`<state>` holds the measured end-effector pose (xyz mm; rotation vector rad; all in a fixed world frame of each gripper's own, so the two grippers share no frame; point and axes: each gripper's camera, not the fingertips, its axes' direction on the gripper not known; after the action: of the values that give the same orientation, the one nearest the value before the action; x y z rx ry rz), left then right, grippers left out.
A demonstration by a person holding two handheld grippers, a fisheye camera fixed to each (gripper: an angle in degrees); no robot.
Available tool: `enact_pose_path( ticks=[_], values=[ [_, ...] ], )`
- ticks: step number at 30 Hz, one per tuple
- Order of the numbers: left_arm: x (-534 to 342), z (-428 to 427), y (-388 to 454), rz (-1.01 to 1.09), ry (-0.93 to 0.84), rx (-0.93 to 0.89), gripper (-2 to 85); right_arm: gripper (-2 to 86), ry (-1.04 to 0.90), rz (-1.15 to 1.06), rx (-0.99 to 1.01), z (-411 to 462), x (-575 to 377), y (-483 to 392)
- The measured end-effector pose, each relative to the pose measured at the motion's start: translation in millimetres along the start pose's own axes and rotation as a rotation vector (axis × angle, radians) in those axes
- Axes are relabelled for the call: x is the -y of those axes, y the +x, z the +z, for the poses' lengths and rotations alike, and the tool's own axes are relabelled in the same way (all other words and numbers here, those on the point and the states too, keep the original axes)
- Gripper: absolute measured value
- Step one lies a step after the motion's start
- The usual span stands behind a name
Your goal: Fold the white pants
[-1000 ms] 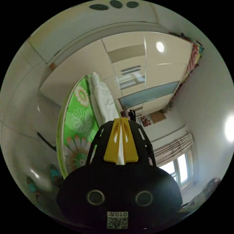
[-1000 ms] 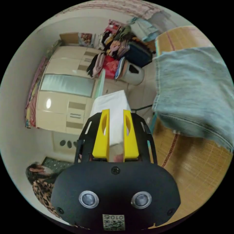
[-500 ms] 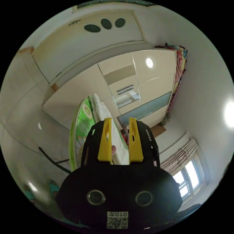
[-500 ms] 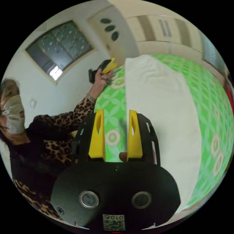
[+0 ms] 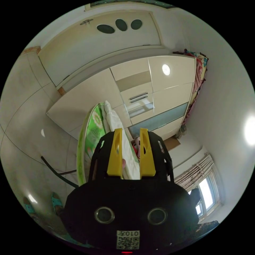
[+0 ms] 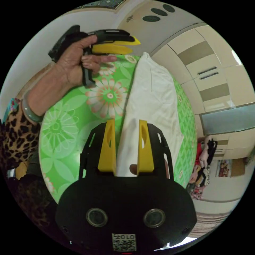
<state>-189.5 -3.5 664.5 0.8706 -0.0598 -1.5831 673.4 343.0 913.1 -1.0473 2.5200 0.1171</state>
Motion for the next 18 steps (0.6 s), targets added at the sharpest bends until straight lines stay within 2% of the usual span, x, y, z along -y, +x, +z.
enact_pose_path(
  ticks=[1,5,12,15,18],
  values=[
    [0,1,1,-0.001,0.000,0.004,10.1,10.8,-0.019,0.012,-0.041,8,5,-6],
    [1,8,3,-0.009,-0.012,0.019,10.0,6.5,-0.039,-0.004,0.057,24,19,-14],
    [3,25,16,0.008,-0.045,0.081,9.6,4.7,-0.039,0.048,0.072,41,24,-18],
    [2,27,17,-0.001,-0.048,0.059,9.0,4.7,-0.018,0.055,0.176,44,17,-5],
    [0,34,21,-0.010,-0.086,0.051,8.0,5.3,-0.084,-0.045,0.292,59,20,1]
  ],
)
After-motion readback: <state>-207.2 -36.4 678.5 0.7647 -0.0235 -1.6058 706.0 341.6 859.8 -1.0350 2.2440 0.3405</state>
